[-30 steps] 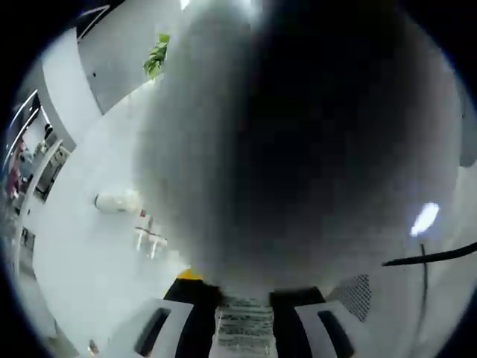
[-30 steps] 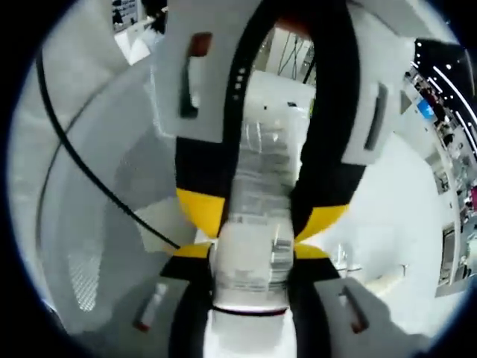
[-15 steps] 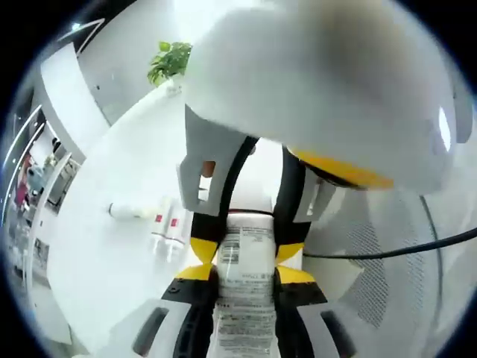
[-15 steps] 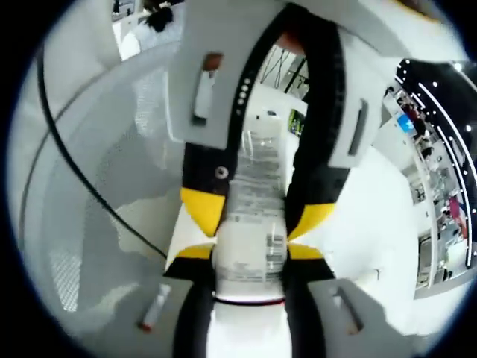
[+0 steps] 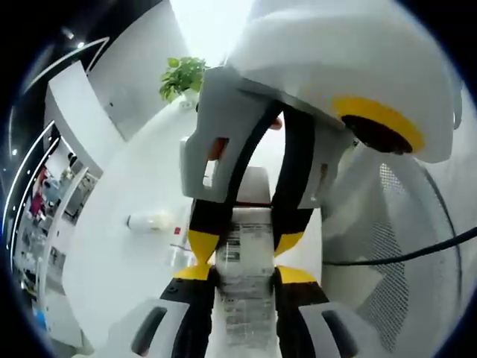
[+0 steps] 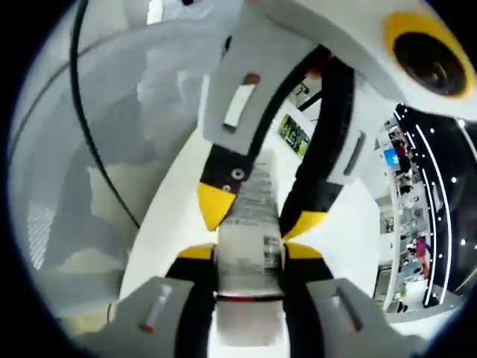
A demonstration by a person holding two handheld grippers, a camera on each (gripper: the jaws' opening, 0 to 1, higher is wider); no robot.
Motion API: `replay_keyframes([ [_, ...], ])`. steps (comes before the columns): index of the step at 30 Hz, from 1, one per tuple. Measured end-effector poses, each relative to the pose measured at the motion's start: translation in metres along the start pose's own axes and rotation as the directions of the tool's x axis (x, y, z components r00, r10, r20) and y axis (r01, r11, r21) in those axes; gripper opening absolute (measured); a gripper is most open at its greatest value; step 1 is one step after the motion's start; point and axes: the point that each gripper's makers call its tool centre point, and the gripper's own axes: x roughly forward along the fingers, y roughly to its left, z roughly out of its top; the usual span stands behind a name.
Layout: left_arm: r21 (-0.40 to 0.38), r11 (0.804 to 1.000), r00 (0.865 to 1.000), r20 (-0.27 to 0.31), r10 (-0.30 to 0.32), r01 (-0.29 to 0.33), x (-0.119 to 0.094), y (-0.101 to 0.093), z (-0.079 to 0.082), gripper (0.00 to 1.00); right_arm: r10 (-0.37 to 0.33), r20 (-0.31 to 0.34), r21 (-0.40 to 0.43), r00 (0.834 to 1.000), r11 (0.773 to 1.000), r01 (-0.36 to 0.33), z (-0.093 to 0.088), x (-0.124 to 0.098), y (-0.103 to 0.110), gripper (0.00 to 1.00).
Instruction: Arrange the skincare products in the storage area until every visible bottle or jar stands upright without overlapping.
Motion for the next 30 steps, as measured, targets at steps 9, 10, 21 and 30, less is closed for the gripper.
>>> replay_keyframes([
  [9,-0.162,0.987,0.999,-0.031,0.011,-0.016,0.001,-0.002,-0.030,0.29,0.178,-0.108,0.018,0.978,0.984,-0.177,-0.031,0.012,0.030,0.00],
  [10,-0.159,0.987,0.999,-0.039,0.007,-0.013,0.003,-0.004,-0.034,0.29,0.110,-0.095,0.050,0.989,0.993,-0.106,-0.033,0.019,0.023,0.00],
  [21,-0.216,0.976,0.999,-0.049,-0.015,0.004,0.006,-0.017,-0.047,0.30,0.143,-0.065,0.215,0.988,0.968,-0.126,-0.074,0.021,0.043,0.01],
  [30,-0.277,0.961,0.999,-0.035,-0.016,0.006,0.005,-0.016,-0.049,0.31,0.225,-0.025,0.417,0.974,0.888,-0.195,-0.110,0.028,0.045,0.31],
])
